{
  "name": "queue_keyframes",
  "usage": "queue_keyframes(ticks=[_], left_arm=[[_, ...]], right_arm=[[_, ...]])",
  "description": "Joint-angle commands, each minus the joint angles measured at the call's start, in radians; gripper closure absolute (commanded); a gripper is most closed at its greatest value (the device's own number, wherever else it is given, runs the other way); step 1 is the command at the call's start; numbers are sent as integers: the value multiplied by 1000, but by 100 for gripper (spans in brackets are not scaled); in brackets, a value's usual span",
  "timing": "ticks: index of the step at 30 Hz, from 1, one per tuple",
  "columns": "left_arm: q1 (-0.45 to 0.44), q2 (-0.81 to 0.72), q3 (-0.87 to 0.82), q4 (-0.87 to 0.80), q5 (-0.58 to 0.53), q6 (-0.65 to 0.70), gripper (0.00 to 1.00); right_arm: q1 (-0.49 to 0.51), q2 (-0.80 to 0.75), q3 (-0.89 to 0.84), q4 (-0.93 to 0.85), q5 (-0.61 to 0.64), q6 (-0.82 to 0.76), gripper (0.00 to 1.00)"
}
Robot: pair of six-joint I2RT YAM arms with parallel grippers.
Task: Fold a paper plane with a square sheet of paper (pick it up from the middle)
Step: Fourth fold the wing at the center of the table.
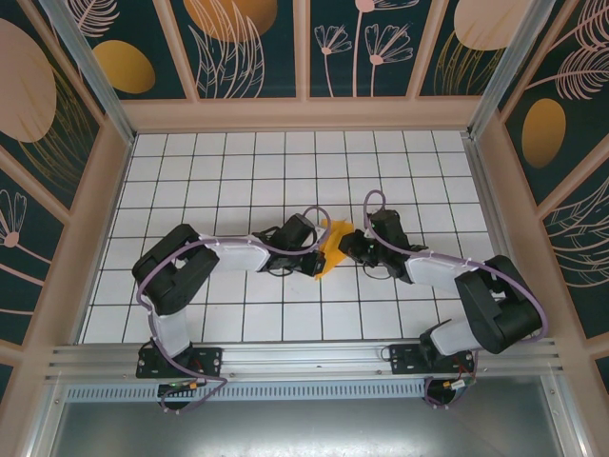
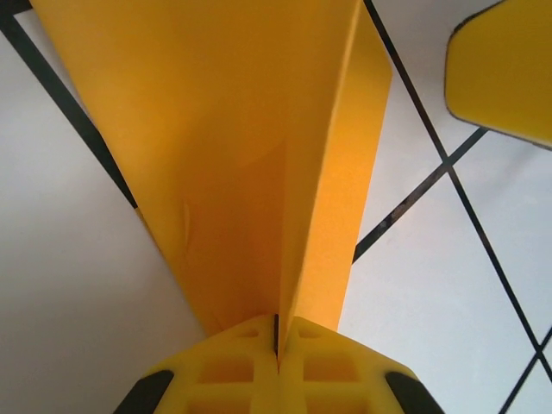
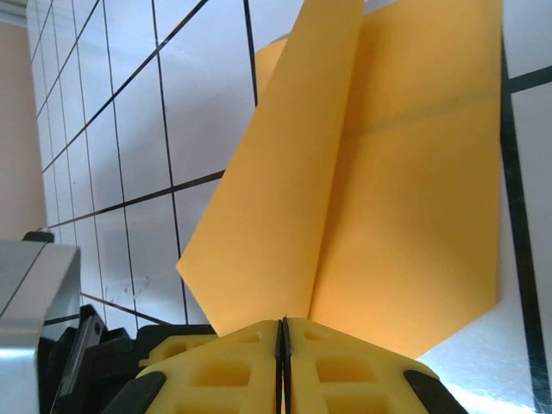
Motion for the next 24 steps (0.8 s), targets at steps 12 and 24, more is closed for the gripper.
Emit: queue_keyframes(ticks=[12, 24], left_arm=[[41, 57, -7, 97, 211, -56, 97], [61, 97, -19, 123, 239, -97, 97]], right_arm=[[27, 49, 27, 87, -45, 23, 90], [20, 106, 36, 108, -15, 41, 89]])
